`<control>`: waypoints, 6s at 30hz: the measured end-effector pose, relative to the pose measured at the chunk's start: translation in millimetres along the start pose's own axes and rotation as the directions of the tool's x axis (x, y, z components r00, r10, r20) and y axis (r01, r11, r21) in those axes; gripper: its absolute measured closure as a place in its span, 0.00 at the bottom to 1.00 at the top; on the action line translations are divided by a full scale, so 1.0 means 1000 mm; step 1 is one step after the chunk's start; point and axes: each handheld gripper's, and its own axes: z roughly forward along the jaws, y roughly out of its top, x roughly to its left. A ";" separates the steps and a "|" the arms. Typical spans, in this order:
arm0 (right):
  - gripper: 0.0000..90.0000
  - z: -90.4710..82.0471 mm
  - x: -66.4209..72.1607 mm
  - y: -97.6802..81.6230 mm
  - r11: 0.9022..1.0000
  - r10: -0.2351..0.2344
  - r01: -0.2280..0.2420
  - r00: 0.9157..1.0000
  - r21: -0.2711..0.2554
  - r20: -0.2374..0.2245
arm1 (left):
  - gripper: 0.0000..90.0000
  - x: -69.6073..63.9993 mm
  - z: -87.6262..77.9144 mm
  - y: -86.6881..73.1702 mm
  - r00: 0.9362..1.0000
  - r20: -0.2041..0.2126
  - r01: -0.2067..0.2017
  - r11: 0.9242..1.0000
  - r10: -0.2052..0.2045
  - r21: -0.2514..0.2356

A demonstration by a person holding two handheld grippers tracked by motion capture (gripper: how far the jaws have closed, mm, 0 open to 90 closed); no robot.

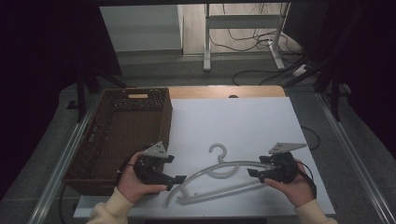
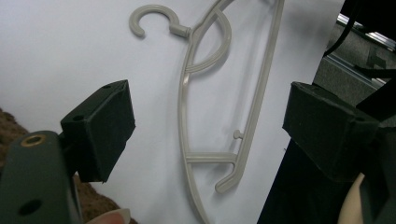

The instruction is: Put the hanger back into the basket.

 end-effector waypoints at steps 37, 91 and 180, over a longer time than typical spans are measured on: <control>0.30 0.000 -0.002 -0.001 1.000 0.003 -0.003 1.000 0.003 -0.001 | 0.21 -0.011 0.055 0.033 0.999 0.037 -0.041 0.989 0.036 0.143; 0.30 0.000 -0.004 -0.002 1.000 -0.003 0.003 1.000 0.009 -0.001 | 0.54 0.021 0.157 0.061 1.000 0.017 -0.002 0.976 -0.002 0.216; 0.31 -0.061 -0.036 -0.034 0.946 0.137 -0.147 0.989 -0.290 -0.052 | 0.91 0.004 0.052 0.104 0.998 -0.061 -0.036 0.999 0.034 -0.028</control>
